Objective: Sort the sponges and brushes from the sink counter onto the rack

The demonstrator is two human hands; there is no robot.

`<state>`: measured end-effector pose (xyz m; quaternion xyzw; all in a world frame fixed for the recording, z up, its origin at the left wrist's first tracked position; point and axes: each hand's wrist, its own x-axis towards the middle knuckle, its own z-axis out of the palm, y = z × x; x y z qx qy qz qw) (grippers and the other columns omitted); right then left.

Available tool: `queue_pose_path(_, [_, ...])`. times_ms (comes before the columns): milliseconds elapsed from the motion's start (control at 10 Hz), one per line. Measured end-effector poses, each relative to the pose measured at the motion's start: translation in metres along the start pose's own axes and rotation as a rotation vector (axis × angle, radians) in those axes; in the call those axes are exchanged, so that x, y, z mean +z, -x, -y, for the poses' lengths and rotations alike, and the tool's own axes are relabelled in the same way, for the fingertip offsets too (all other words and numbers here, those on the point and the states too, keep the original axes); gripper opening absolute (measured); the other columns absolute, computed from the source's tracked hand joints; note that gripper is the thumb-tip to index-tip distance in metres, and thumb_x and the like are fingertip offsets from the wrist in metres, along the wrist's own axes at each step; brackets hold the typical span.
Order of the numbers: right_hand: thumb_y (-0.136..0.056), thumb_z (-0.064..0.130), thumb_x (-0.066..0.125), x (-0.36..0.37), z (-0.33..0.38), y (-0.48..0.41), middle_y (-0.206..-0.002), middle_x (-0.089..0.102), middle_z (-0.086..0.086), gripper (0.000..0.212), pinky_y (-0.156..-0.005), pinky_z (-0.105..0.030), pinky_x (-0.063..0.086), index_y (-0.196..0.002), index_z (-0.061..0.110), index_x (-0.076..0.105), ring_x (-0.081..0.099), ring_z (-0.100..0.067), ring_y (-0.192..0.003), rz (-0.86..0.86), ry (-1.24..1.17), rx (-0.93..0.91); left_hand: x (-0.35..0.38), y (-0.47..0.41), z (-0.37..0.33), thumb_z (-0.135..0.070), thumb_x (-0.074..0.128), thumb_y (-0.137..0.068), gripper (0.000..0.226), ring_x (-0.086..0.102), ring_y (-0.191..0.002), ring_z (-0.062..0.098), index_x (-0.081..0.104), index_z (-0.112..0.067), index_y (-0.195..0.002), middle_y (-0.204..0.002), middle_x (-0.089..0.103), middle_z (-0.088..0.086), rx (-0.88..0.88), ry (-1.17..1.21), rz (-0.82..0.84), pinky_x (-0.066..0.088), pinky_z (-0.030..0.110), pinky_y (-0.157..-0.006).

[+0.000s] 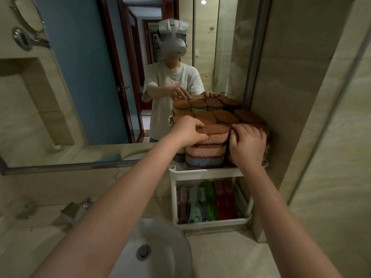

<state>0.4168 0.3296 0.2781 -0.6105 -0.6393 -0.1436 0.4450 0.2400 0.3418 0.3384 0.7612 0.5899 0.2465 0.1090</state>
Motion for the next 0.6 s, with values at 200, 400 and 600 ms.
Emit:
queue_pose_path(200, [-0.096, 0.031, 0.044, -0.006, 0.006, 0.001, -0.131, 0.06, -0.006, 0.035, -0.116, -0.051, 0.014, -0.122, 0.016, 0.063, 0.044, -0.026, -0.132, 0.057, 0.041, -0.003, -0.001, 0.008, 0.0, -0.051, 0.057, -0.083, 0.056, 0.028, -0.127, 0.026, 0.051, -0.026, -0.133, -0.133, 0.038, 0.004, 0.021, -0.103, -0.037, 0.029, 0.042, -0.109])
queue_pose_path(400, [-0.096, 0.033, 0.045, -0.013, 0.03, 0.003, -0.13, 0.06, -0.006, 0.037, -0.116, -0.052, 0.014, -0.121, 0.014, 0.064, 0.043, -0.024, -0.134, 0.045, -0.042, -0.036, 0.002, 0.018, 0.009, -0.046, 0.056, -0.086, 0.048, 0.033, -0.124, 0.023, 0.055, -0.022, -0.128, -0.126, 0.045, 0.004, 0.051, 0.105, -0.197, 0.032, 0.036, -0.105])
queue_pose_path(600, [-0.092, 0.03, 0.051, -0.006, 0.075, 0.011, -0.121, 0.064, -0.005, 0.028, -0.113, -0.051, 0.025, -0.112, 0.015, 0.066, 0.049, -0.025, -0.127, 0.058, -0.076, -0.153, -0.015, 0.034, 0.04, -0.033, 0.057, -0.089, 0.025, 0.048, -0.109, 0.015, 0.063, -0.015, -0.106, -0.115, 0.052, 0.001, 0.02, 0.332, -0.348, 0.038, 0.025, -0.088])
